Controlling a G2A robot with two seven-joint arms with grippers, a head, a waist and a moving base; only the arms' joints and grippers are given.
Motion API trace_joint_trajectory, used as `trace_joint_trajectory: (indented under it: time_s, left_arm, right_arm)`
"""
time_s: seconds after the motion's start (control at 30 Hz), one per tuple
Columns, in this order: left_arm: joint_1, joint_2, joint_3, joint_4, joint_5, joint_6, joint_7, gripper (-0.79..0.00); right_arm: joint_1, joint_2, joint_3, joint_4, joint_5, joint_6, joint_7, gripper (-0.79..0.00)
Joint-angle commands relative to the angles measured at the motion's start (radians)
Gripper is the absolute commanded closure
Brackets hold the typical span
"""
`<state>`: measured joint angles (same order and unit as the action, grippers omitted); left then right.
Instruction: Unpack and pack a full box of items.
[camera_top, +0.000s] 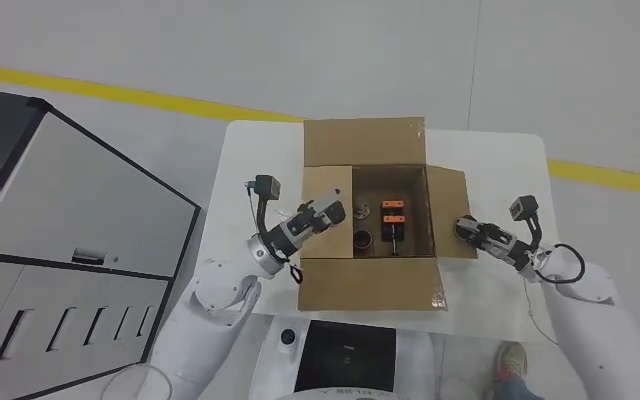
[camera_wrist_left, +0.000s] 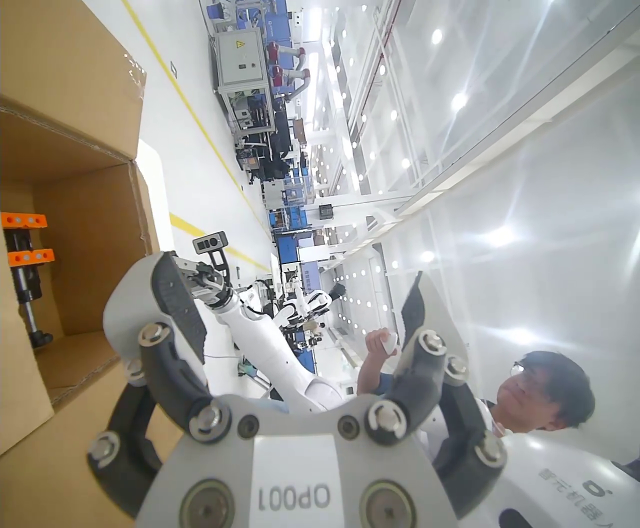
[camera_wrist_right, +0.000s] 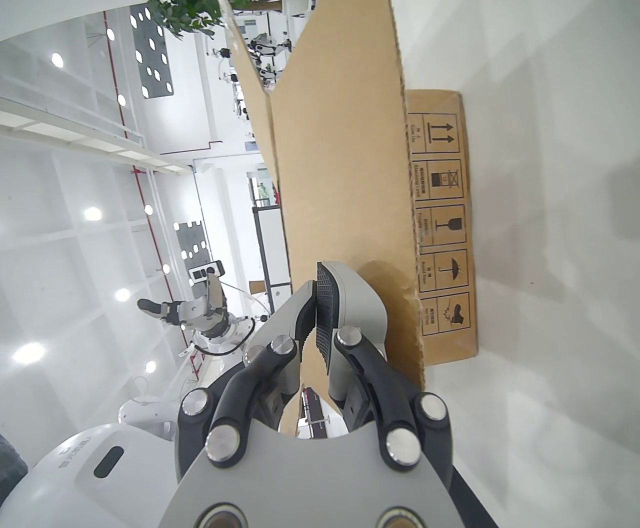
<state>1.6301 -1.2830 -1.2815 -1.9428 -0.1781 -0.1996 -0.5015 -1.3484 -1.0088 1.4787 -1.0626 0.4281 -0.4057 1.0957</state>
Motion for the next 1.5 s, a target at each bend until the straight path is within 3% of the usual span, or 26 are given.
trace_joint_trajectory:
  time_s: [0.0, 0.3, 0.47, 0.73, 0.87, 1.03, 1.2, 1.23, 1.47]
  left_arm:
    - [0.014, 0.002, -0.005, -0.008, 0.002, -0.006, 0.003, -0.785]
    - [0.049, 0.010, -0.025, -0.019, -0.008, -0.020, 0.010, -0.785]
    - [0.058, 0.014, -0.030, -0.029, -0.005, -0.018, 0.008, -0.785]
    - [0.061, 0.019, -0.035, -0.026, -0.011, -0.020, 0.002, -0.785]
    - [0.066, 0.021, -0.040, -0.020, -0.015, -0.030, 0.005, -0.785]
    - [0.116, 0.024, -0.062, -0.046, -0.014, -0.051, 0.063, -0.785]
    - [0.228, 0.027, -0.113, -0.074, -0.145, -0.121, 0.091, -0.785]
    - [0.245, 0.028, -0.120, -0.075, -0.164, -0.126, 0.087, -0.785]
    - [0.245, 0.028, -0.120, -0.075, -0.164, -0.126, 0.087, -0.785]
  right_arm:
    - [0.020, -0.003, -0.019, 0.029, -0.014, -0.003, -0.004, 0.000]
    - [0.081, -0.013, -0.069, 0.104, -0.045, -0.022, 0.001, 0.000]
    - [0.097, -0.006, -0.044, 0.082, -0.018, -0.021, 0.018, 0.000]
    - [0.074, 0.042, 0.173, -0.194, 0.098, 0.059, 0.099, 0.000]
    - [0.064, 0.049, 0.208, -0.368, 0.170, 0.134, 0.136, 0.000]
    - [0.105, 0.030, 0.044, -0.516, 0.183, 0.202, 0.127, 0.000]
    - [0.158, -0.014, -0.229, -0.504, 0.140, 0.191, 0.018, 0.000]
    - [0.166, -0.024, -0.274, -0.483, 0.134, 0.191, -0.007, -0.046]
    - [0.166, -0.024, -0.274, -0.483, 0.134, 0.191, -0.007, -0.046]
